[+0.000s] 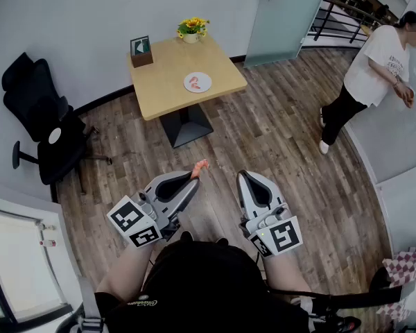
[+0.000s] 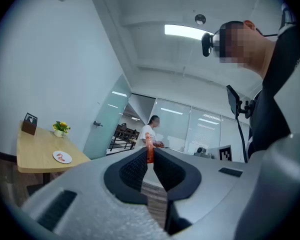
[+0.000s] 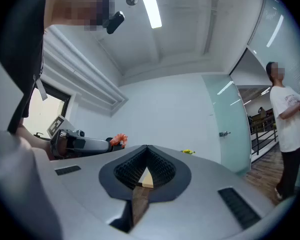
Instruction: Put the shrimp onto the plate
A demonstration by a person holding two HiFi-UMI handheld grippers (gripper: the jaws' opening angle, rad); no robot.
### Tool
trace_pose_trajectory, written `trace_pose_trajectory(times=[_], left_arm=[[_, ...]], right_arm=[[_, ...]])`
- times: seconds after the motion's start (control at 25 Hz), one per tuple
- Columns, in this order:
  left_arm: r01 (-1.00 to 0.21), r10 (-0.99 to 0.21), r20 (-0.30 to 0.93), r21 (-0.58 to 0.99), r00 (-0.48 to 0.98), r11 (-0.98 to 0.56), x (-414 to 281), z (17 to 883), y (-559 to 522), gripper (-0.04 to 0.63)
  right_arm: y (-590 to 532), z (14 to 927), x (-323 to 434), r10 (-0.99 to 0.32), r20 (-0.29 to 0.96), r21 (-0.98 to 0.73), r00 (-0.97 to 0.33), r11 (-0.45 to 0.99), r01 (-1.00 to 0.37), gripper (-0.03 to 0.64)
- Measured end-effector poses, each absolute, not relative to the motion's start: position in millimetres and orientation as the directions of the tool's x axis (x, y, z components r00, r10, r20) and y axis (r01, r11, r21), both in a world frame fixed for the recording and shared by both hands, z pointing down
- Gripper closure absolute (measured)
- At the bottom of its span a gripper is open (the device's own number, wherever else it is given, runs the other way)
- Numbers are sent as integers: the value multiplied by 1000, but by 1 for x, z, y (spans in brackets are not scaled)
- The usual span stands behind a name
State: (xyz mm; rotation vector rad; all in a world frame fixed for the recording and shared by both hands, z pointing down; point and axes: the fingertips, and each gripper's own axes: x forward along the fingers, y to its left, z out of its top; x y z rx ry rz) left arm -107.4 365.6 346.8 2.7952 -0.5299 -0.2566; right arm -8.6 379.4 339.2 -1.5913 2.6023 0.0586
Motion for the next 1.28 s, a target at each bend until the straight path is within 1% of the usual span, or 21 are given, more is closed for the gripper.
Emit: trace_pose_trajectory(times=[0.6,0.88,1.28], left_arm=[[-339,-382,-90,305,920,-890,-87,353,370,558],[-350,-386,-72,291,920,-890,-56,355,378,558],[-394,-426,-66,272,902,-878,-25,350,391,558]], right_arm=[[386,347,12,-876,-101,-48,-471,477,-877,611],[396,351,41,-869,-106,-47,-483,490,-871,611],[415,357,84,-867,-110,-53,-486,494,-868,611]])
